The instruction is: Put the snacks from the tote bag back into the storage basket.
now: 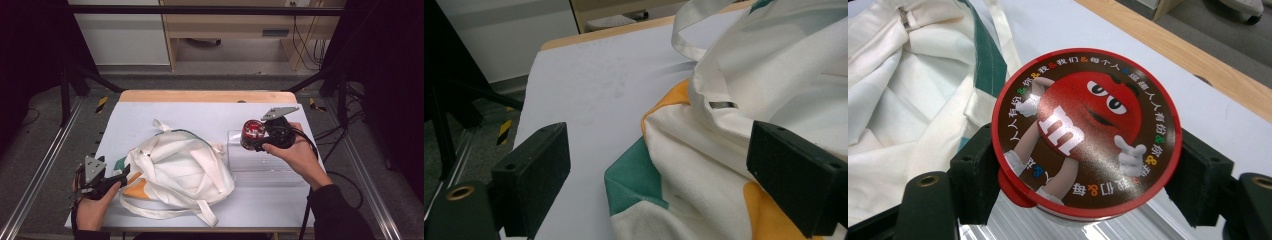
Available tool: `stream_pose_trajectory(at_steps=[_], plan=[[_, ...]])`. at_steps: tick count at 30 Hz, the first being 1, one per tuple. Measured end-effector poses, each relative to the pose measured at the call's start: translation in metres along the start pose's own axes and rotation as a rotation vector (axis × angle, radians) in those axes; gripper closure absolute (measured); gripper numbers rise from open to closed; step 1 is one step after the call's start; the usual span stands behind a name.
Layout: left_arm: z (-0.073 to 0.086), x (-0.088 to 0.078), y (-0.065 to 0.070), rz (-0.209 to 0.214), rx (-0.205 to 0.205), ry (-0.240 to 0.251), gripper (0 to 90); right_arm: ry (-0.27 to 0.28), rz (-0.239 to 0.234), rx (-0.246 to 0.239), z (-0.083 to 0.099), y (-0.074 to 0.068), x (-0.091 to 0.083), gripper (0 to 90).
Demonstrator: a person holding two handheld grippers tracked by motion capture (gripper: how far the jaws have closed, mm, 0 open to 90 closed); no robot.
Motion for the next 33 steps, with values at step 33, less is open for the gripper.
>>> stream_pose_trajectory(at_steps=[33], plan=[[0.000,0.001,-0.002,0.000,-0.004,0.003,10.4,-0.072,-0.068,-0.048,0.008,0.002,0.044,26.1]])
Point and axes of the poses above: each handheld gripper's, and its own axes: x roughly forward along the jaws, z roughly out of its underside, y roughly to its right, the point moved 7 cm from there along x, roughly forward along the jaws, and after that the axes turned 3 degrees about x, right-handed, at the moved point
